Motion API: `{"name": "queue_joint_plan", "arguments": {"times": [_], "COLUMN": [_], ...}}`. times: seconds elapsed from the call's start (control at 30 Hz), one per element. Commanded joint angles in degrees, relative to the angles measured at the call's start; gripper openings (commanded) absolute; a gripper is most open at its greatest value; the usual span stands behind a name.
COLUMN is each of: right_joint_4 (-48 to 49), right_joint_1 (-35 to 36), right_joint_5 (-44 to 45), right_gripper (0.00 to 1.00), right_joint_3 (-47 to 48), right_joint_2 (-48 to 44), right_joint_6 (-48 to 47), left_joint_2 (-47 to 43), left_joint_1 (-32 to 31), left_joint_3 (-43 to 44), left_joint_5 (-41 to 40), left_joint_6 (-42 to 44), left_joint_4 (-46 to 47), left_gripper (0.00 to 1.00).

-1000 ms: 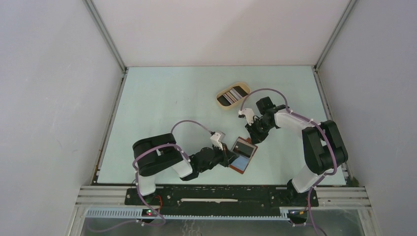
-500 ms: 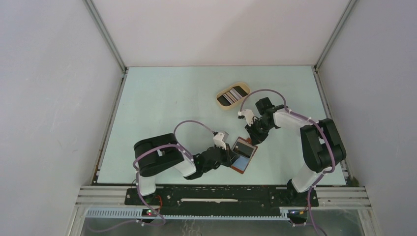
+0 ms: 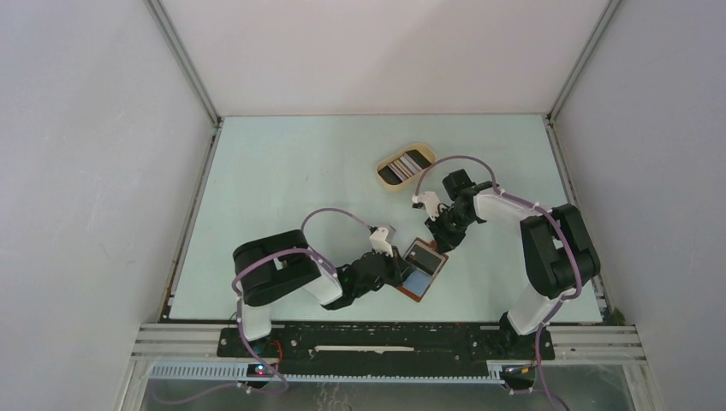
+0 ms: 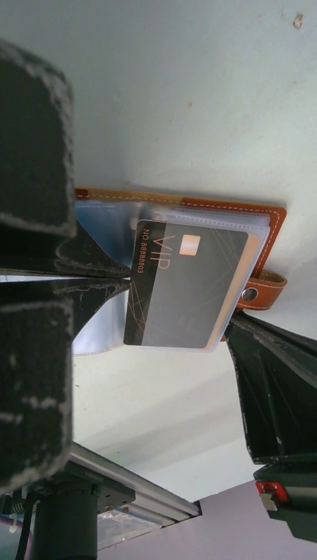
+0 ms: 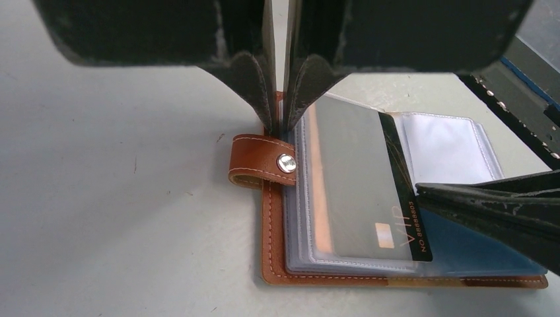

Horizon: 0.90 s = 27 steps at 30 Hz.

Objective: Put the credit cards into the card holder
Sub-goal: Insert the credit card into the card holder.

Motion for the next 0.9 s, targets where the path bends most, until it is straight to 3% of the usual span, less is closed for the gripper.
{"name": "queue_joint_plan", "arguments": {"times": [0.0,0.57,0.87], "right_joint_4": [-1.59,-4.02,-4.36], "right_joint_1": [0.81,1.64,0.36], "right_joint_5": [-1.82,-5.71,-5.39], "right_gripper": [0.15,0.18,0.25], "right_joint_3": [1.31,1.75,2.08], "right_joint_2": [0.53,2.04,0.97], "right_joint_6": [-0.93,-2.16,-1.91], "left_joint_2": [1.35,1.34,-0.43], "left_joint_1": [1.24,3.27,3.82], "left_joint_3": [1.97,2.44,-0.25], "left_joint_5": [-0.84,1.39,1.35], "left_joint_6": [0.05,1.42,1.04], "left_joint_4": [-1.45,0.58,2.81], "left_gripper": [0.02,0.03,0.06]}}
